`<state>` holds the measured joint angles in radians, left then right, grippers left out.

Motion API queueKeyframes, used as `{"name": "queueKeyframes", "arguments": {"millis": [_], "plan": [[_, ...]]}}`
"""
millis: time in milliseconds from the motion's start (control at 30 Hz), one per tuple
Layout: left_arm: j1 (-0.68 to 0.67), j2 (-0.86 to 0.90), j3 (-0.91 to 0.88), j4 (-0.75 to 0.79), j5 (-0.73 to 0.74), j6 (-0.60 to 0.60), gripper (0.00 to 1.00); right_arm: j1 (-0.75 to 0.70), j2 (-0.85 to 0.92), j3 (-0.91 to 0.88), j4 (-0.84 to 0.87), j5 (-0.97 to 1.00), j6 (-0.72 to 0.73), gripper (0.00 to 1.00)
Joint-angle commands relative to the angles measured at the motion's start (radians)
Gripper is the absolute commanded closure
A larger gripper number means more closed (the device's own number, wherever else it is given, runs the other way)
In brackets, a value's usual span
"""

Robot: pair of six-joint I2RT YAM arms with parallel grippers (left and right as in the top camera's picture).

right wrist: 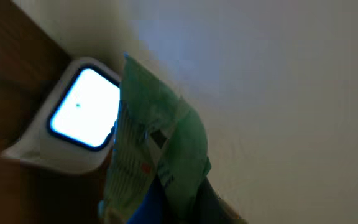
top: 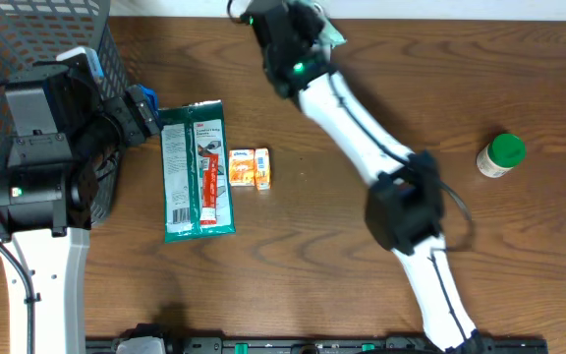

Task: Scan the item barcode
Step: 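Hold the wipes pouch in front of the scanner window, then carry the wipes pouch right and lower it beside the jar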

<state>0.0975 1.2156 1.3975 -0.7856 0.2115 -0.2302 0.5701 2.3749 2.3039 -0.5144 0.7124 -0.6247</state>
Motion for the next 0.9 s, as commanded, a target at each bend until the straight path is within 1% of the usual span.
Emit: {"name": "queueKeyframes", "arguments": {"millis": [0, 100, 167, 267, 367, 467, 567, 700, 867], "plan": [[0.005, -0.001, 0.005, 0.000, 0.006, 0.012, 0.13, -0.015, -0.225, 0.023, -0.181, -0.241, 0.388, 0.99], [0.005, -0.001, 0.005, 0.000, 0.006, 0.012, 0.13, -0.046, -0.322, 0.023, -0.397, -0.398, 0.516, 0.99], [0.005, -0.001, 0.005, 0.000, 0.006, 0.012, 0.13, -0.081, -0.369, 0.023, -0.525, -0.498, 0.549, 0.99], [0.005, -0.001, 0.005, 0.000, 0.006, 0.012, 0.13, -0.142, -0.408, 0.023, -0.692, -0.618, 0.550, 0.99], [0.005, -0.001, 0.005, 0.000, 0.006, 0.012, 0.13, -0.213, -0.417, 0.023, -0.844, -0.647, 0.585, 0.99], [0.005, -0.001, 0.005, 0.000, 0.006, 0.012, 0.13, -0.276, -0.408, 0.015, -0.950, -0.647, 0.595, 0.99], [0.005, -0.001, 0.005, 0.000, 0.006, 0.012, 0.13, -0.335, -0.399, -0.026, -1.006, -0.647, 0.604, 0.99], [0.005, -0.001, 0.005, 0.000, 0.006, 0.012, 0.13, -0.393, -0.398, -0.137, -1.013, -0.646, 0.613, 0.99], [0.005, -0.001, 0.005, 0.000, 0.006, 0.012, 0.13, -0.460, -0.398, -0.369, -0.922, -0.624, 0.623, 0.99]]}}
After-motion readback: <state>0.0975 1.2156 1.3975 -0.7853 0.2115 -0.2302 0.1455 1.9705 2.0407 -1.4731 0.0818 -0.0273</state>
